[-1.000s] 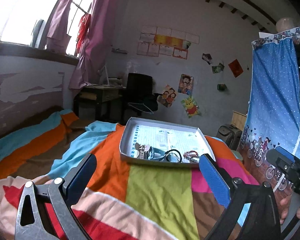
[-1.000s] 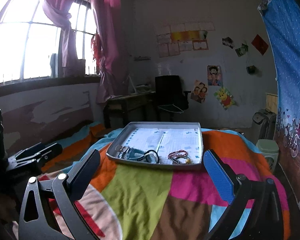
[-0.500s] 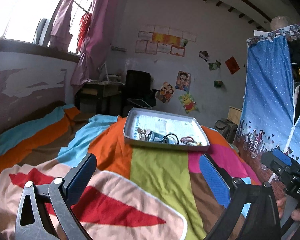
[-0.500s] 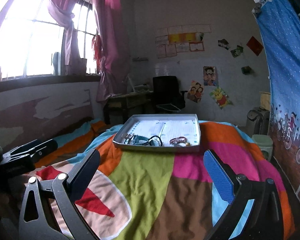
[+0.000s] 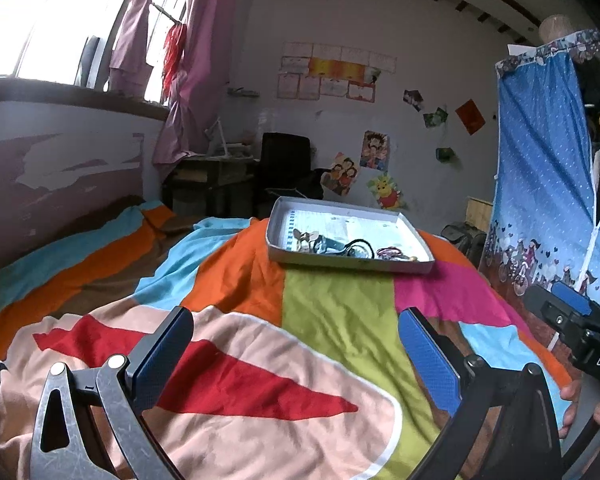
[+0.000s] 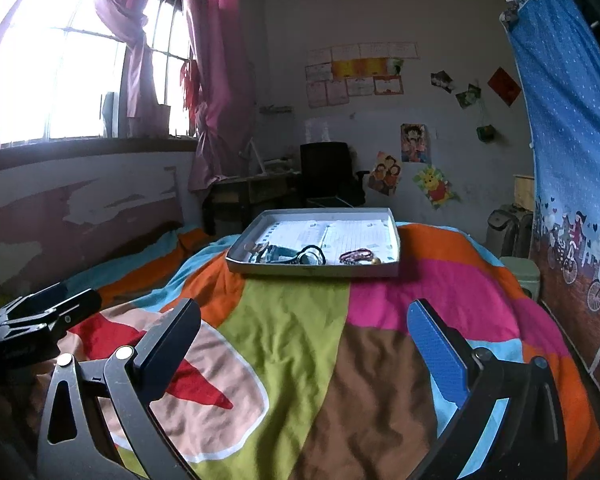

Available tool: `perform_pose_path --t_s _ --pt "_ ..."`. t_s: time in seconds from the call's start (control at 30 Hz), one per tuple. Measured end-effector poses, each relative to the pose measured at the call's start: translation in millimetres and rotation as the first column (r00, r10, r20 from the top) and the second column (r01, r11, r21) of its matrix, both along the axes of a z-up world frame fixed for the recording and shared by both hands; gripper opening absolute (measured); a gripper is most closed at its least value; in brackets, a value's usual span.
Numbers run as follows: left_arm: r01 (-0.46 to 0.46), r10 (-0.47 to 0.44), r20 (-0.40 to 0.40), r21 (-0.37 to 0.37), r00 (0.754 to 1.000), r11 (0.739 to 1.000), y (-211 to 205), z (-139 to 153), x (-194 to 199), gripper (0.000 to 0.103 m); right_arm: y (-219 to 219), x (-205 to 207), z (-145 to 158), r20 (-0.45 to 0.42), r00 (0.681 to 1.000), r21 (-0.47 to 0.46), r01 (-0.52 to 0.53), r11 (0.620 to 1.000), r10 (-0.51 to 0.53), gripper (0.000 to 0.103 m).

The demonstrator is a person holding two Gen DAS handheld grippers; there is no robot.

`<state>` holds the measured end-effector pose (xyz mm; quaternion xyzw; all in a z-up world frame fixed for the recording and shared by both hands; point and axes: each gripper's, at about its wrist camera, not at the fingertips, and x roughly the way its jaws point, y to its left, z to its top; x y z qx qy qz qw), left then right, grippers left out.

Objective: Organize jewelry

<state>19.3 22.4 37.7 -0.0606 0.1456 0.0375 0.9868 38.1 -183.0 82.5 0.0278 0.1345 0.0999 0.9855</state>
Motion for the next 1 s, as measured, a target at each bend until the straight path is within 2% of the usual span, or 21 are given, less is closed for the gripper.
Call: perform_pose_path --t_s 0.53,1.0 --pt "-0.011 0.009 -0.049 -0.032 0.999 0.999 10 -20 7 0.103 10 10 -22 -0.07 0.997 -0.013 0.021 1.0 -0.022 0.102" --pt "0.016 -0.016 -0.025 0.02 1.0 1.0 0 -19 4 0.103 12 10 -22 -0.073 0.997 -0.014 0.019 1.0 -0.02 0.102"
